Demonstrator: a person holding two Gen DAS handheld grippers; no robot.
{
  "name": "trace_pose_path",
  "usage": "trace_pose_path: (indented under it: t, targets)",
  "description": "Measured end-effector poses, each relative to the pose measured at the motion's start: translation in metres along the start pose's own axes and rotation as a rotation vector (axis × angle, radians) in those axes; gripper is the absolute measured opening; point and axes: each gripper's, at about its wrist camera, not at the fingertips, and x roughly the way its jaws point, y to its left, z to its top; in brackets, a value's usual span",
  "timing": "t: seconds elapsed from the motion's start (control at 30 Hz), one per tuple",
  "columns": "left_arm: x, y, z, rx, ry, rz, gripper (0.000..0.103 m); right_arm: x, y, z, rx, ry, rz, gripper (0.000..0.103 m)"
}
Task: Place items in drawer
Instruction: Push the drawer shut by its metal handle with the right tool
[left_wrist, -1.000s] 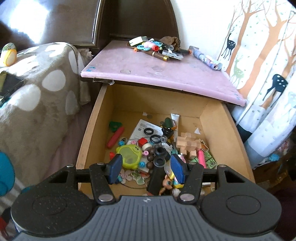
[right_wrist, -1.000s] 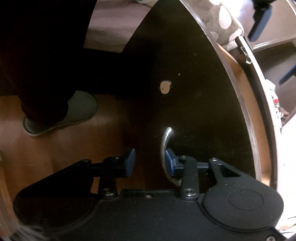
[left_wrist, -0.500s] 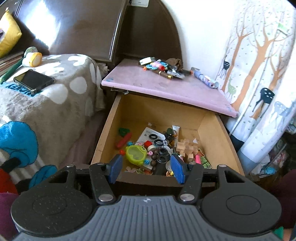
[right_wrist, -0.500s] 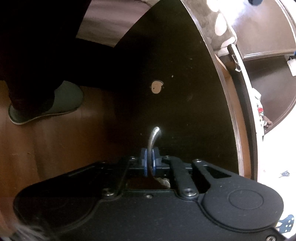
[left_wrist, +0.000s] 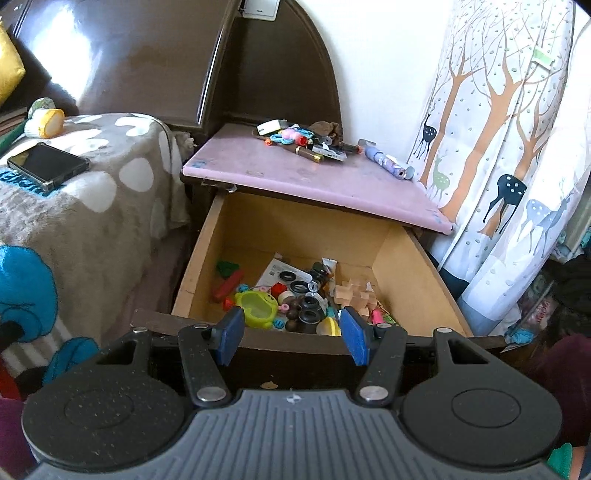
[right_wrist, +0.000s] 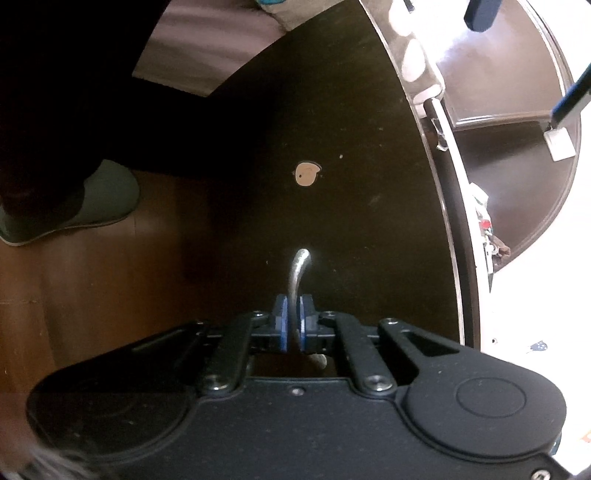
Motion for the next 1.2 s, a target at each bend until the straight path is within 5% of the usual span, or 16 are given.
trace_pose_path:
  t: [0.73,1.2]
  targets:
    - [0.018,0.022,0.003,-0.088,0.034,-0.013,0.056,0.034,-0.017,0.012,0.135,0.084,-0.062,0.000]
    - [0.034,0.016,0.011,-0.006,0.016,0.043,0.056,0.067,-0.045,0.006,0.072,0.049,-0.037,0.000]
